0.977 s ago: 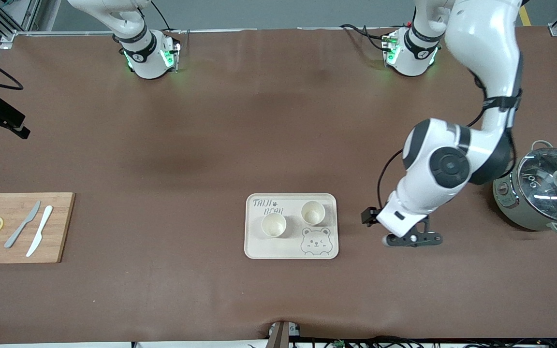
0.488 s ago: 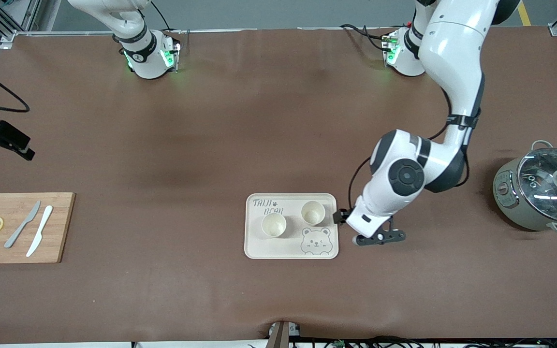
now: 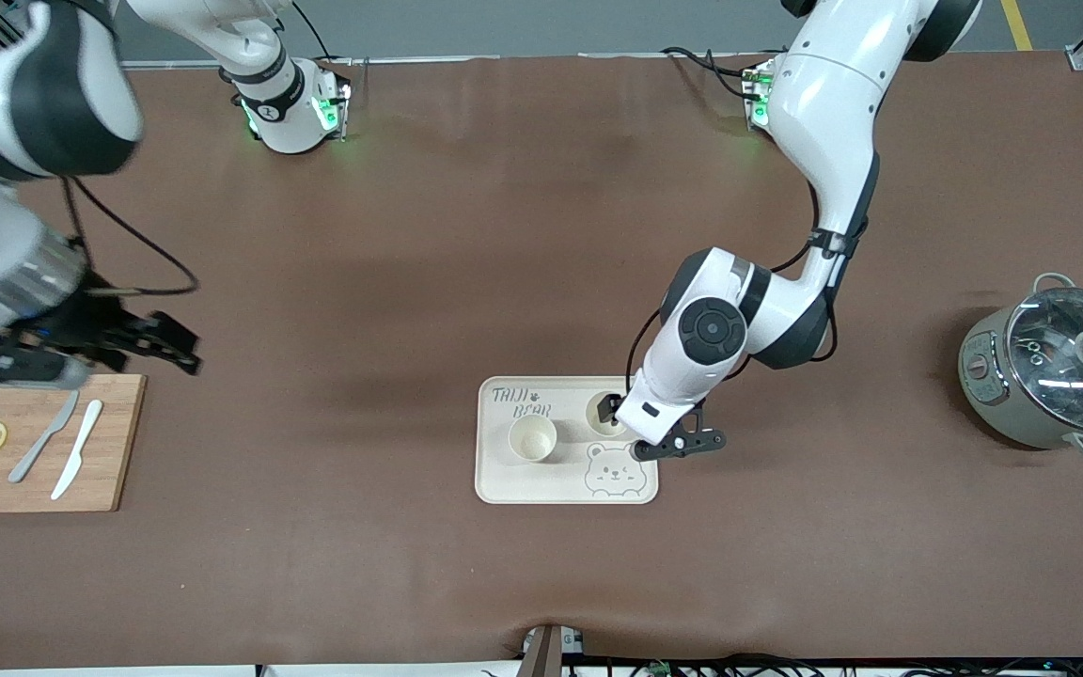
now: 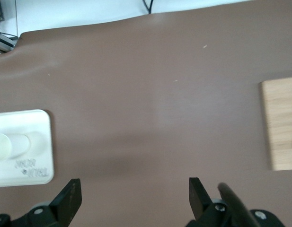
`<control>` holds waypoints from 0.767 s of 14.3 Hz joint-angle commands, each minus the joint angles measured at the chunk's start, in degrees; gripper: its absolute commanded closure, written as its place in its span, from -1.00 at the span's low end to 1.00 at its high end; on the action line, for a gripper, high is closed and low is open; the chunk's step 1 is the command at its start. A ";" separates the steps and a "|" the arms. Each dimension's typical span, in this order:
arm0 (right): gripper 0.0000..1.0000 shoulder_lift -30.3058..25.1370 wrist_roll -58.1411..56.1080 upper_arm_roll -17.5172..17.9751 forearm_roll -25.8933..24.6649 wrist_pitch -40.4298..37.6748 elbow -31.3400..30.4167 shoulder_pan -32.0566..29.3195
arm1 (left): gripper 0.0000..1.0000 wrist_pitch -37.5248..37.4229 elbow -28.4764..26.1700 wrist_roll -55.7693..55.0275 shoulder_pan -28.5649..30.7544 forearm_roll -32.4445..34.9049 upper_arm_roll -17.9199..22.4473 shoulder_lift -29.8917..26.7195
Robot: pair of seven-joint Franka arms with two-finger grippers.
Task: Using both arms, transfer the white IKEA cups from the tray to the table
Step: 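Grasp the cup with the left gripper while the right gripper reaches the other cup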
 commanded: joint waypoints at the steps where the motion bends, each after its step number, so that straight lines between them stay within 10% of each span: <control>1: -1.00 7.97 8.77 -0.44 0.25 -0.99 8.64 4.78 | -1.00 1.66 0.72 -0.46 -0.10 -1.12 0.33 1.50; 11: -1.00 27.06 22.68 -0.35 0.25 5.06 20.27 18.14 | -1.00 4.92 0.63 -2.22 -1.42 -1.03 0.42 3.87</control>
